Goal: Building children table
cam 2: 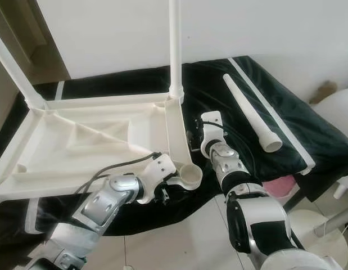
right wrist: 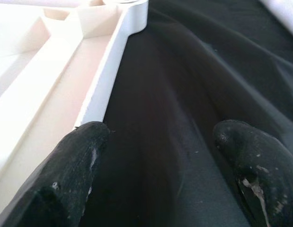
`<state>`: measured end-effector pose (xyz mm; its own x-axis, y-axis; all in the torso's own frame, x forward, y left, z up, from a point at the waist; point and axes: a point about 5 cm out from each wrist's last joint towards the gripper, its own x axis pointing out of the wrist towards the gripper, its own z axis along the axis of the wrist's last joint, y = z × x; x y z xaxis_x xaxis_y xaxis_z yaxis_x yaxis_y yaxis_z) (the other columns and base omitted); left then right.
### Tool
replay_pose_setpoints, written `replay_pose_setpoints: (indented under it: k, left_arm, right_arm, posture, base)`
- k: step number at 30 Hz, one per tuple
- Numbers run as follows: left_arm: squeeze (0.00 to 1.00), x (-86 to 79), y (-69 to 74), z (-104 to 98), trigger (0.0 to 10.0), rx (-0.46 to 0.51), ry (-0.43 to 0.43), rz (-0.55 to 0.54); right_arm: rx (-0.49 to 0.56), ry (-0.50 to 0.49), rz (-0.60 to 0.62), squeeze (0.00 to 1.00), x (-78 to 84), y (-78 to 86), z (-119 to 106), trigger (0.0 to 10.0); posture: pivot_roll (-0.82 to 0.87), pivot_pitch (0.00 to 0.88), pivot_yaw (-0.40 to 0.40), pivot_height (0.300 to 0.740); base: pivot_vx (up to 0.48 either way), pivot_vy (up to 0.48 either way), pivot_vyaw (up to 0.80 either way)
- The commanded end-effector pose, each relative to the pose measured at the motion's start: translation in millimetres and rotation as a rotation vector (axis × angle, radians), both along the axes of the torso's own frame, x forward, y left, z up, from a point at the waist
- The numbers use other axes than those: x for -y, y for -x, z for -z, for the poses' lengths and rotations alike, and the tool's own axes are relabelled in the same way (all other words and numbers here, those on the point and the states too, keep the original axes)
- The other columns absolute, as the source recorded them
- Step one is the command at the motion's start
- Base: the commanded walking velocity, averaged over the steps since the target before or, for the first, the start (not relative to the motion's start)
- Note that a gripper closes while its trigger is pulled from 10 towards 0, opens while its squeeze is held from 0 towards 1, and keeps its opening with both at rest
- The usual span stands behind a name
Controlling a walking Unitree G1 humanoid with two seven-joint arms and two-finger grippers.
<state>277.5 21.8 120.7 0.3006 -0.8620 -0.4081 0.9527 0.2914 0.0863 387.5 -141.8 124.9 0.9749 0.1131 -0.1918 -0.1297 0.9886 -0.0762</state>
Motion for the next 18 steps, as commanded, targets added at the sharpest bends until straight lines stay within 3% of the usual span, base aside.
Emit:
replay_pose_setpoints:
  k: [1, 3, 6, 8, 11, 18]
  left_arm:
    - [0.00, 12.0, 1.8, -21, 10.0, 0.075, 0.073, 0.069]
    - [0.00, 12.0, 1.8, -21, 10.0, 0.075, 0.073, 0.069]
    - [0.00, 5.9, 7.6, -32, 10.0, 0.058, 0.148, 0.114]
    - [0.00, 5.9, 7.6, -32, 10.0, 0.058, 0.148, 0.114]
    - [0.00, -4.6, 13.9, -51, 10.0, 0.010, 0.301, 0.145]
    - [0.00, -13.4, 17.0, -67, 10.0, -0.023, 0.452, 0.152]
  right_arm:
    - [0.006, 0.008, 0.008, 0.00, -4.4, -0.7, -1, 10.0]
    - [0.006, 0.008, 0.008, 0.00, -4.4, -0.7, -1, 10.0]
    - [0.047, 0.032, 0.168, 0.00, 21.7, 0.1, -3, 10.0]
    - [0.047, 0.032, 0.168, 0.00, 21.7, 0.1, -3, 10.0]
    - [0.132, 0.036, 0.379, 0.00, 59.4, 4.8, -13, 10.0]
    - [0.187, 0.069, 0.538, 0.00, 85.9, 13.4, -19, 10.0]
  posture:
    - [0.07, 0.000, 0.029, 0.740]
    - [0.07, 0.000, 0.029, 0.740]
    - [0.07, 0.000, 0.033, 0.740]
    - [0.07, 0.000, 0.033, 0.740]
    - [0.06, 0.000, 0.039, 0.740]
    - [0.06, 0.000, 0.043, 0.740]
  base:
    - [0.000, 0.000, 0.00]
    - [0.000, 0.000, 0.00]
    - [0.000, 0.000, 0.00]
    - [0.000, 0.000, 0.00]
    - [0.000, 0.000, 0.00]
    - [0.000, 0.000, 0.00]
